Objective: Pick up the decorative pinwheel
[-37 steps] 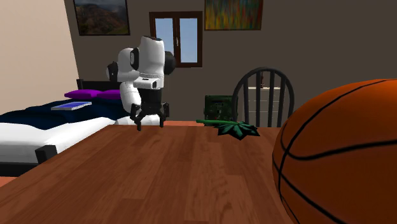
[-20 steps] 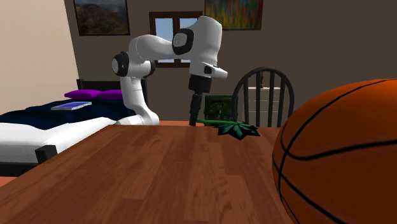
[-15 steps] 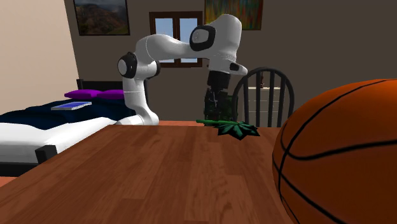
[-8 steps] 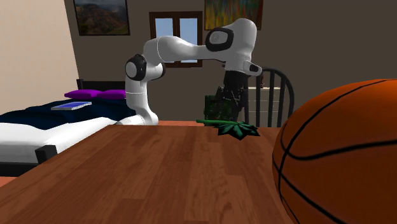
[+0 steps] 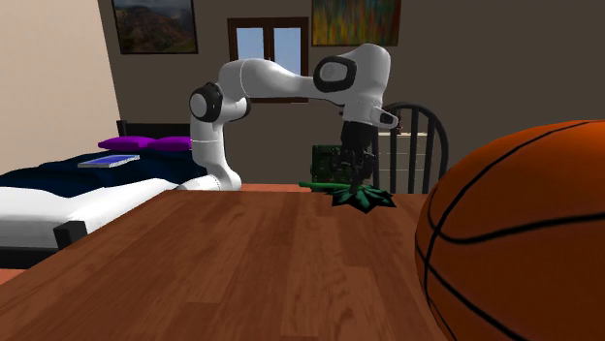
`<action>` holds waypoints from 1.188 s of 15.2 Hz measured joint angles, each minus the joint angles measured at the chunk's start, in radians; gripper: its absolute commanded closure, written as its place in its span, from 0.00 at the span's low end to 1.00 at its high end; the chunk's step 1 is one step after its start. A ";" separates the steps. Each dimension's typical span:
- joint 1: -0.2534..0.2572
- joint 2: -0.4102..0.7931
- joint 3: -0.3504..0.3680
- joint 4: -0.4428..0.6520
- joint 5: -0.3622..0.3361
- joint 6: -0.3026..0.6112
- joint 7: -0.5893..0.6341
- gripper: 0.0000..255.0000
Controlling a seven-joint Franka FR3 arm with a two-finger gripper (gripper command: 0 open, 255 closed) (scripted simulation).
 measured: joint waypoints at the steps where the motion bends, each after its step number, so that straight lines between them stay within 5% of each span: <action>1: 0.000 0.000 0.000 -0.002 0.000 0.001 0.000 1.00; 9: 0.000 -0.001 0.000 -0.003 0.000 0.003 0.000 1.00; 18: 0.006 0.031 0.004 0.142 -0.008 -0.111 -0.016 1.00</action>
